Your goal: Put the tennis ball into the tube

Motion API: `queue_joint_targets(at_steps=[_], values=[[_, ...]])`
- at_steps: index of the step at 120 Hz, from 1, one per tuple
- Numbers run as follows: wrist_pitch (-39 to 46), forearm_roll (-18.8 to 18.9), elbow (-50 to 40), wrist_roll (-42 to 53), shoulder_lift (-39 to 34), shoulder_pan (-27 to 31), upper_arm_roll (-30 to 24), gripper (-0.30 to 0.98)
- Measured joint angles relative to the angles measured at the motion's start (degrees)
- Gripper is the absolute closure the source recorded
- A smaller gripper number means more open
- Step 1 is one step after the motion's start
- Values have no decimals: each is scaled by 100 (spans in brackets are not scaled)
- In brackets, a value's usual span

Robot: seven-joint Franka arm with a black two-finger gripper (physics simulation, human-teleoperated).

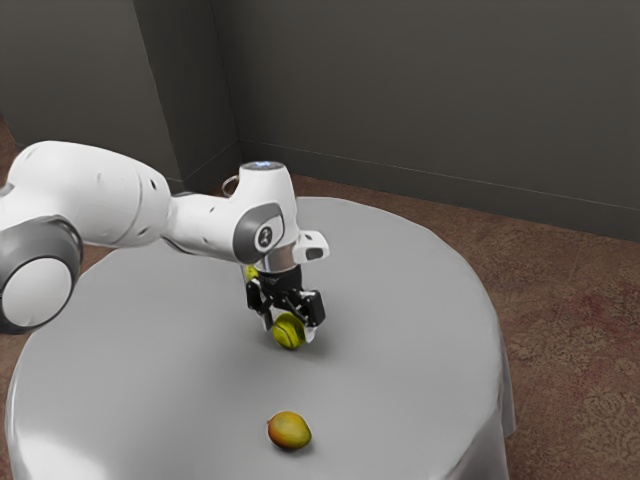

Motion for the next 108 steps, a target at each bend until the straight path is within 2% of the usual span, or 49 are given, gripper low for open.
queue_joint_targets(at_steps=[70,108], values=[[99,-11,84,145,175,24,-17,1],[89,101,99,192,157,-17,-9,25]])
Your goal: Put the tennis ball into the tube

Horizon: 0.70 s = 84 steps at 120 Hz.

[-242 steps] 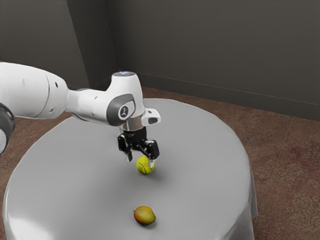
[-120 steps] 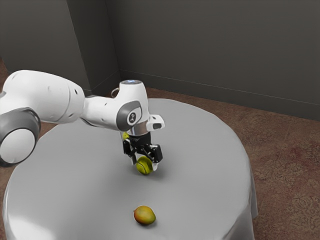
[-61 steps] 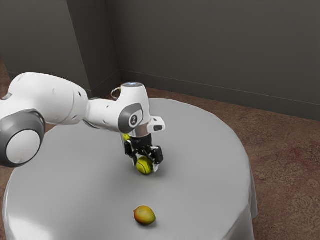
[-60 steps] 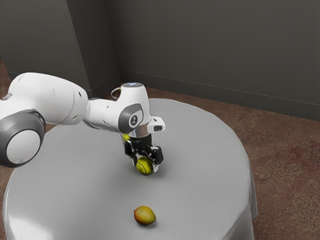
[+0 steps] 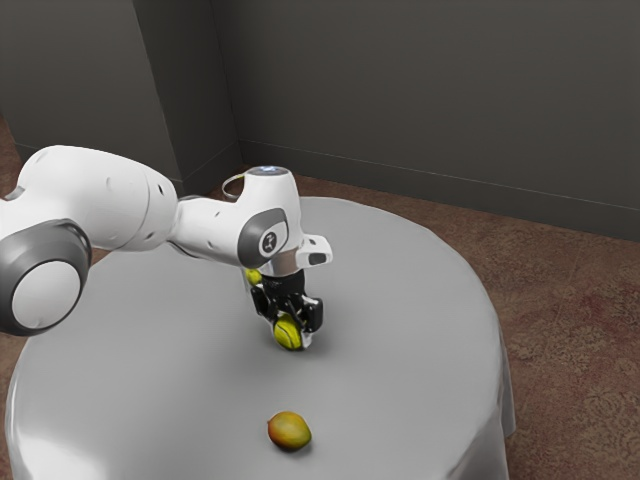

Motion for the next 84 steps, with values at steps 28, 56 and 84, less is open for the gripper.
queue_joint_targets(at_steps=[28,56,84], values=[[-7,221,20,-8,-171,0,5,31],[-440,904,839,-38,-855,73,132,34],[-1626,1602,2743,9,-879,299,137,34]])
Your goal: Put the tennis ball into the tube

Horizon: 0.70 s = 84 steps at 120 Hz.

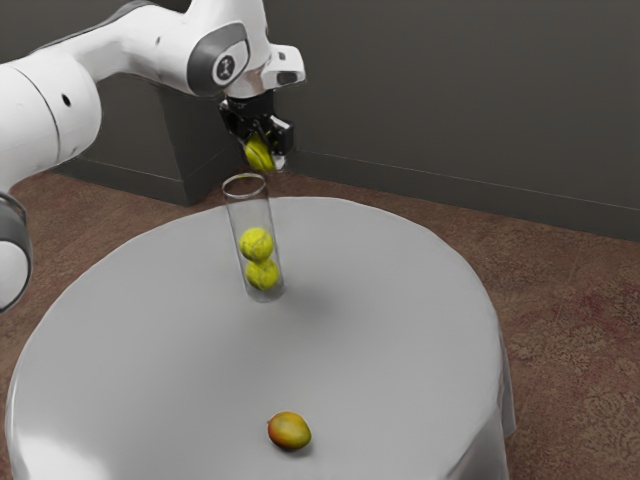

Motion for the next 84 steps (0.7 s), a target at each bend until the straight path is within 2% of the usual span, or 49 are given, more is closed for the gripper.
queue_joint_targets(at_steps=[40,50,84], values=[[-769,171,322,126,68,635,-83,33],[-831,170,513,149,222,848,-267,33],[-832,173,677,206,484,922,-415,33]])
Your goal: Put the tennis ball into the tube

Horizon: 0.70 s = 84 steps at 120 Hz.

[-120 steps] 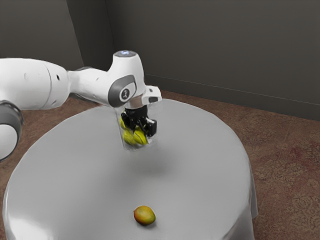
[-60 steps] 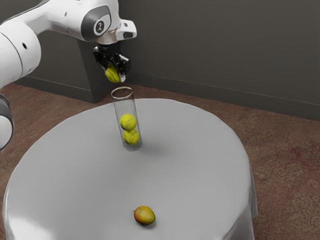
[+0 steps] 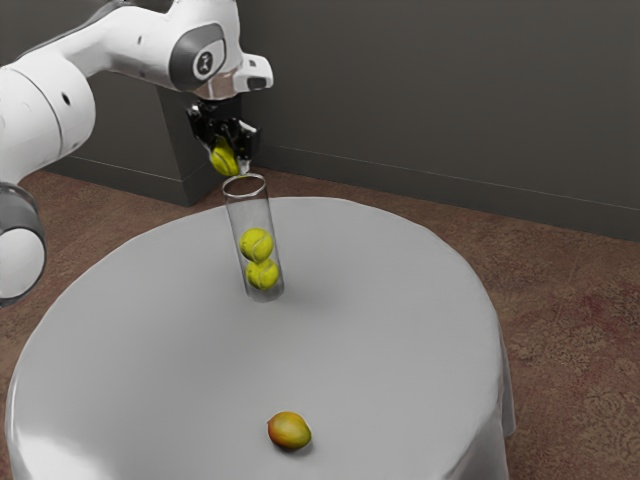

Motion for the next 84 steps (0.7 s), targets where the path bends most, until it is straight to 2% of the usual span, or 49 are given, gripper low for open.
queue_joint_targets(at_steps=[24,39,56,66,84], values=[[196,-3,-1,27,149,7,-84,33],[269,-68,-33,36,147,6,-76,19],[312,-104,-79,44,90,4,-74,10],[324,-163,-531,49,-374,-9,-37,7],[282,-226,-2048,45,-1910,2,-38,3]])
